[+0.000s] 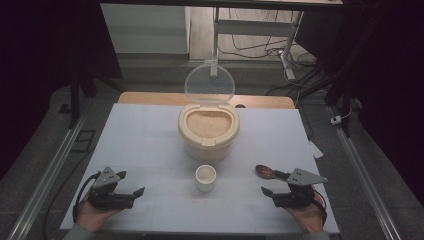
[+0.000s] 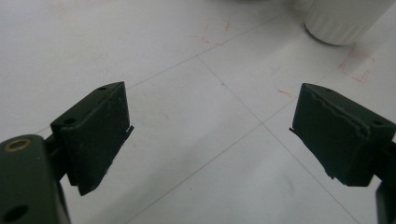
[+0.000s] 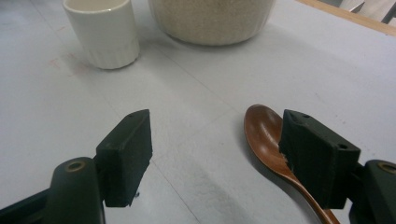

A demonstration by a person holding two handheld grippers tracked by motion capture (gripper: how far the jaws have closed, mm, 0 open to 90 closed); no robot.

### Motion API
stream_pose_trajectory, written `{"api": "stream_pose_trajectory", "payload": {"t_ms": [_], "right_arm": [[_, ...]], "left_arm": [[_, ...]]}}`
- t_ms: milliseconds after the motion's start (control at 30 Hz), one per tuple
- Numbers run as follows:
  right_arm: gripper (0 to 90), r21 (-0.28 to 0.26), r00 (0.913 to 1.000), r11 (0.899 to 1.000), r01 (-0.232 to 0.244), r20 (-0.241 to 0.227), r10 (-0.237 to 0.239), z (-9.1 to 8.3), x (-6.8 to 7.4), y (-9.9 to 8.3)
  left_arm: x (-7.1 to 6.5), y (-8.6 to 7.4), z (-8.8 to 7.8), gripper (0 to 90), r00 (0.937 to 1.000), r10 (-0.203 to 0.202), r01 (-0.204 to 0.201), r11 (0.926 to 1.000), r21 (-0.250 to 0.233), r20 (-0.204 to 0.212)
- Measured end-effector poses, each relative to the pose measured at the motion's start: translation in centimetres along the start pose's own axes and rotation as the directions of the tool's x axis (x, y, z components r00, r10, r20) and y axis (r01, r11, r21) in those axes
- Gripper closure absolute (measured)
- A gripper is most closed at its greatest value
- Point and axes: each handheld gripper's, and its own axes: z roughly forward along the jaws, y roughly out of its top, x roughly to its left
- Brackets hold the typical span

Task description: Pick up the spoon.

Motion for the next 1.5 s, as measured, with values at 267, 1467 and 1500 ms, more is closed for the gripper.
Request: {"api": "stream_pose_trajectory", "payload": {"t_ms": [267, 1467, 1500], "right_arm": [[27.4, 0.008, 1.0, 1.0, -0.006, 0.002, 0.005, -0.1, 0.2, -0.2], [33.1, 0.325, 1.0, 0.946, 0.005, 0.004, -0.006, -3.0, -5.0, 4.5], [33.2, 0.343, 1.0, 0.939, -0.001, 0.003, 0.0, -3.0, -5.3, 4.4]], "left_arm": [[0.2, 0.2, 0.2, 11.2, 1.0, -0.003, 0.003, 1.0, 0.008, 0.006], [0.2, 0.3, 0.8, 11.1, 0.9997, 0.021, -0.021, 0.9983, 0.053, 0.012], [0.2, 0.3, 0.8, 11.1, 0.9997, 0.021, -0.021, 0.9983, 0.054, 0.013]]}}
